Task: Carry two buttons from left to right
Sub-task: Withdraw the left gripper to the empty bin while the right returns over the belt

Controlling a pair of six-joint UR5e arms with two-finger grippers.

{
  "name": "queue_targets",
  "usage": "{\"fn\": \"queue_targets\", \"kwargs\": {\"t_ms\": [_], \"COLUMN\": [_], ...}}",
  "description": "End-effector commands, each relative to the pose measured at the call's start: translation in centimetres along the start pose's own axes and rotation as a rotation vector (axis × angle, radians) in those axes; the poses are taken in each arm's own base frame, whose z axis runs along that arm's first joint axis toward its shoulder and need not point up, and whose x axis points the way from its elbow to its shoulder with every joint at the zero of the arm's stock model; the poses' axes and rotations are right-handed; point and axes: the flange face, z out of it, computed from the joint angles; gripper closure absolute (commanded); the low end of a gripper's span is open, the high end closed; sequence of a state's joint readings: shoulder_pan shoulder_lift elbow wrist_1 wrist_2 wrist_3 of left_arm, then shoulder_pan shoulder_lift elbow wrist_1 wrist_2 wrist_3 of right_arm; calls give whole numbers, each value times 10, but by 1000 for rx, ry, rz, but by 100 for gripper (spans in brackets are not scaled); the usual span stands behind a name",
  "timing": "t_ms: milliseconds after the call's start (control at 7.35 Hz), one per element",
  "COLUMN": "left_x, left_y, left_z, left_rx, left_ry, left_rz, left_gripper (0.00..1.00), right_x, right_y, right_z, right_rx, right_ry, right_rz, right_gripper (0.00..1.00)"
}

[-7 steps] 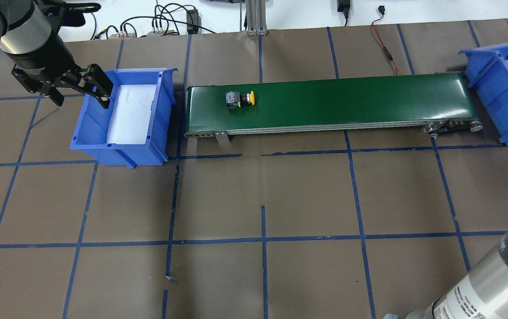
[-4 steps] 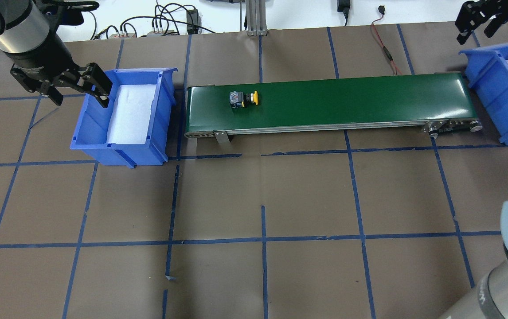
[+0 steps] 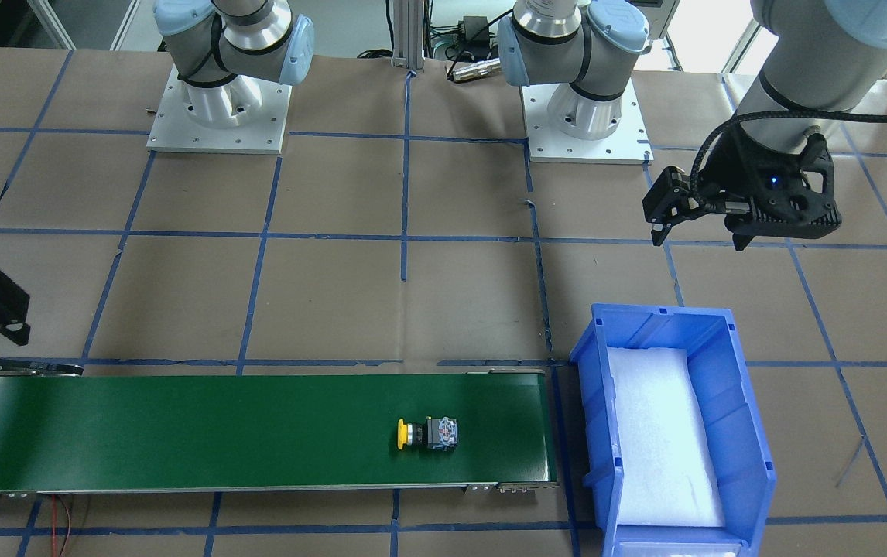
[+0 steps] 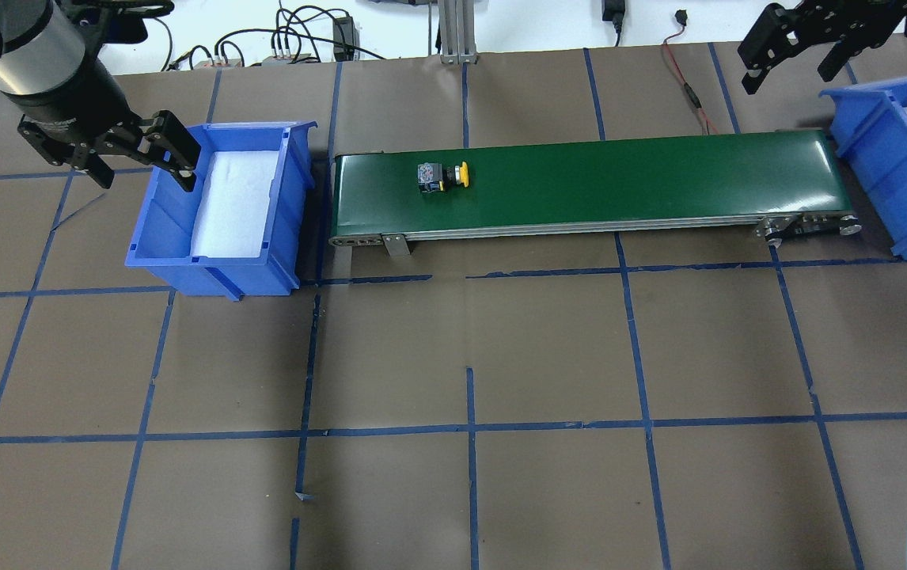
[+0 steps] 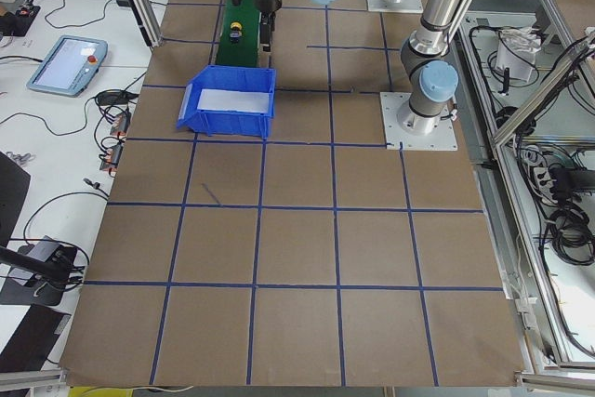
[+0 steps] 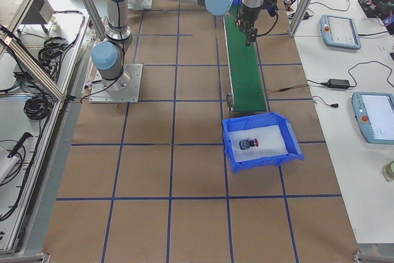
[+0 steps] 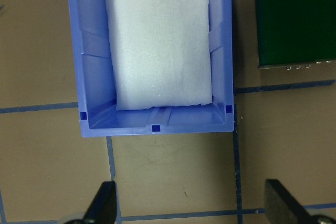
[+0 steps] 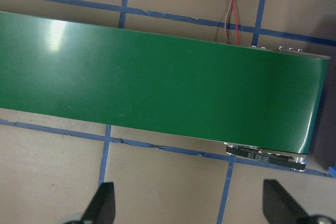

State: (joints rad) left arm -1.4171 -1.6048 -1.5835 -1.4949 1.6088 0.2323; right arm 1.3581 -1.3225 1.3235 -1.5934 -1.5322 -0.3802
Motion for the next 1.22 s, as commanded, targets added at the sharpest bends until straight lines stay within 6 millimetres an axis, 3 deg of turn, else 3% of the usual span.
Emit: {"fn": "queue_targets", "kwargs": {"t_ms": [0, 680, 1088], "left_x": [2, -2, -2], "left_y": [7, 2, -8], "left_z": [3, 15, 33], "left_rx": [-12, -30, -62], "left_ry": [-5, -5, 3], "left_rz": [2, -7, -18], "left_gripper": [0, 0, 0], "right_x": [-29, -49, -117], "right_y": [24, 33, 27], "right_z": [6, -6, 0], "right_rx": [-11, -5, -3], "right_ry": [-17, -2, -3], "right_rz": [104, 170, 142], "right_gripper": [0, 0, 0]}}
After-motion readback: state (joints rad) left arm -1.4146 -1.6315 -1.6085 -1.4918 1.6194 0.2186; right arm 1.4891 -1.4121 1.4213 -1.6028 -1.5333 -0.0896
